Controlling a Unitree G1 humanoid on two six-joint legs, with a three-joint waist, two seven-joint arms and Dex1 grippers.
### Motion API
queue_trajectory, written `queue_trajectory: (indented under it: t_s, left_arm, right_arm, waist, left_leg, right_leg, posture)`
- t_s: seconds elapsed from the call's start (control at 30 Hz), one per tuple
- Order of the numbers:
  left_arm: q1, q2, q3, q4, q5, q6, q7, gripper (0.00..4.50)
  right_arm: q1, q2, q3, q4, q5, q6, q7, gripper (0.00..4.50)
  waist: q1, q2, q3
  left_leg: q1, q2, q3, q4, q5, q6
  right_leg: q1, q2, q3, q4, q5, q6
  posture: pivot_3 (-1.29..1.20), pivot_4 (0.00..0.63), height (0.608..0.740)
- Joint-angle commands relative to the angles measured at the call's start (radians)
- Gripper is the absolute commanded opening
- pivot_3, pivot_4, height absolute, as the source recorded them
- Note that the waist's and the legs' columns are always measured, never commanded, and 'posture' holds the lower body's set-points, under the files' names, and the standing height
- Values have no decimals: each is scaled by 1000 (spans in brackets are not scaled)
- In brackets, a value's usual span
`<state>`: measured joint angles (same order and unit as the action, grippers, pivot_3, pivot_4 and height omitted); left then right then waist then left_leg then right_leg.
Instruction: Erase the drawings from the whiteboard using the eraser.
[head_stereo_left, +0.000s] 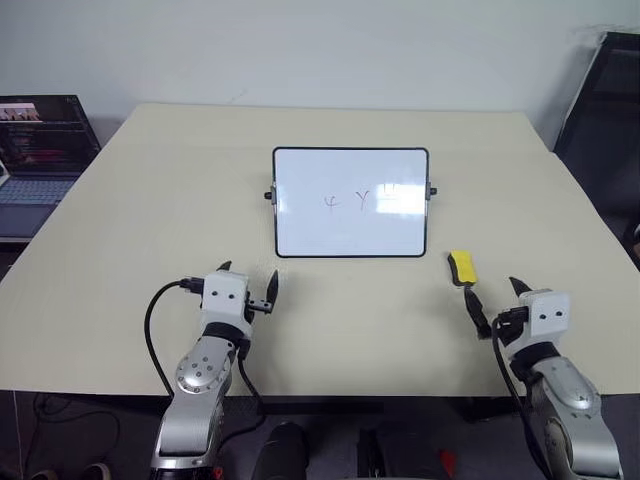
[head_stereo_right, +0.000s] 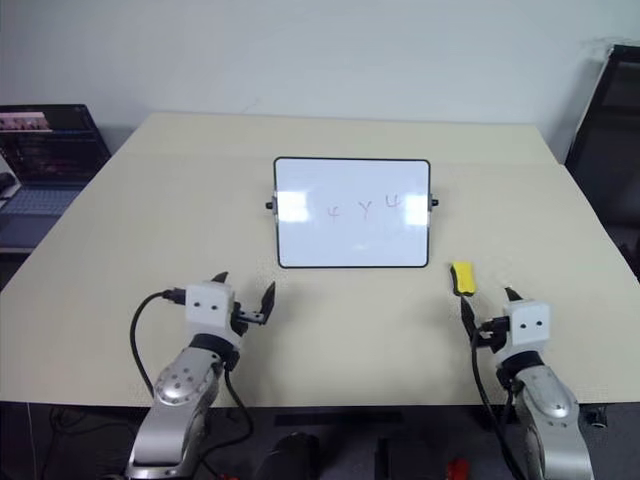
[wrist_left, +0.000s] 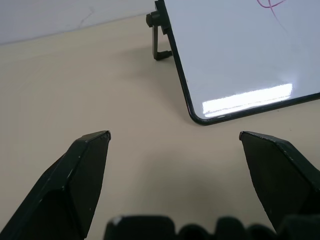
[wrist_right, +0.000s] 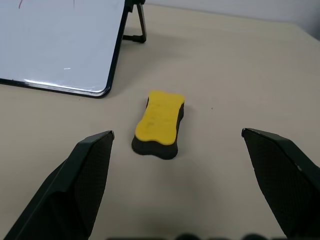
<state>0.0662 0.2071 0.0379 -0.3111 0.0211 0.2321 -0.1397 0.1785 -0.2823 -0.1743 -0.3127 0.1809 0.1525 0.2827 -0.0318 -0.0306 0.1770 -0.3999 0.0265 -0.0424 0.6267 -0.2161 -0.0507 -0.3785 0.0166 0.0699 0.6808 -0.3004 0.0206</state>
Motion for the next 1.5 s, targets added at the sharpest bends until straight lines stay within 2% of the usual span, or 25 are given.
queue_trajectory:
  t_s: [0.03,0.23,0.4,0.5,0.6,0.67,0.8,1.03,1.13,1.5]
  left_arm:
    - [-19,8,-3,4,13,-13,1,4500]
    - [-2,42,1,-8,-25,-9,-65,4500]
    - [-9,93,53,-4,-63,-60,-115,4500]
    - [-35,147,37,-28,-130,-97,-239,4500]
    - [-67,222,41,28,-160,-157,-352,4500]
    - [-122,255,27,47,-204,-136,-430,4500]
    - [-241,308,-12,134,-217,-184,-558,4500]
    - [-403,342,-100,171,-296,-109,-770,4500]
    - [-453,373,-133,173,-326,-66,-863,4500]
    - [-507,365,-186,209,-326,-53,-964,4500]
  right_arm:
    - [-20,2,-9,-28,26,32,-2,4468]
    - [18,16,-33,-135,31,72,-40,4468]
    - [58,50,17,-265,35,129,-73,4468]
    - [10,65,38,-296,23,198,-115,4468]
    - [-31,94,75,-329,-2,246,-165,4468]
    - [-62,100,59,-358,16,280,-180,4468]
    - [-109,88,40,-366,-11,328,-213,4468]
    - [-205,81,-51,-295,75,536,-230,4468]
    - [-250,56,-43,-275,57,580,-233,4468]
    - [-330,52,-53,-142,88,643,-209,4468]
  waist:
    - [1,0,0]
    - [2,0,0]
    - [1,0,0]
    - [1,0,0]
    - [1,0,0]
    - [1,1,0]
    - [3,0,0]
    - [-1,0,0]
    - [-7,2,1]
    - [-10,2,1]
  left_leg:
    - [0,0,0,0,0,0]
    - [-1,0,0,-1,0,0]
    - [-1,0,0,-1,0,0]
    - [0,0,0,-1,0,0]
    - [0,0,1,0,0,0]
    - [0,1,0,-1,0,0]
    - [-1,-1,0,-1,0,0]
    - [-1,0,0,-1,0,0]
    - [-1,0,1,-1,0,0]
    - [-2,0,1,-2,0,0]
  right_leg:
    - [0,0,0,0,0,0]
    - [-1,0,0,0,0,0]
    - [-1,0,0,0,0,-1]
    - [-1,0,0,0,0,-1]
    - [-1,0,0,0,0,0]
    - [-1,0,0,0,-1,-1]
    - [-1,0,-1,0,-1,-1]
    - [-1,0,-1,0,-1,-1]
    - [-2,1,0,0,-1,-1]
    - [-2,1,0,0,-1,-1]
  posture:
    - [0,150,740]
    - [0,150,740]
    - [0,150,740]
    - [0,150,740]
    - [0,150,740]
    - [0,150,740]
    - [0,150,740]
    - [0,150,740]
    - [0,150,740]
    - [0,150,740]
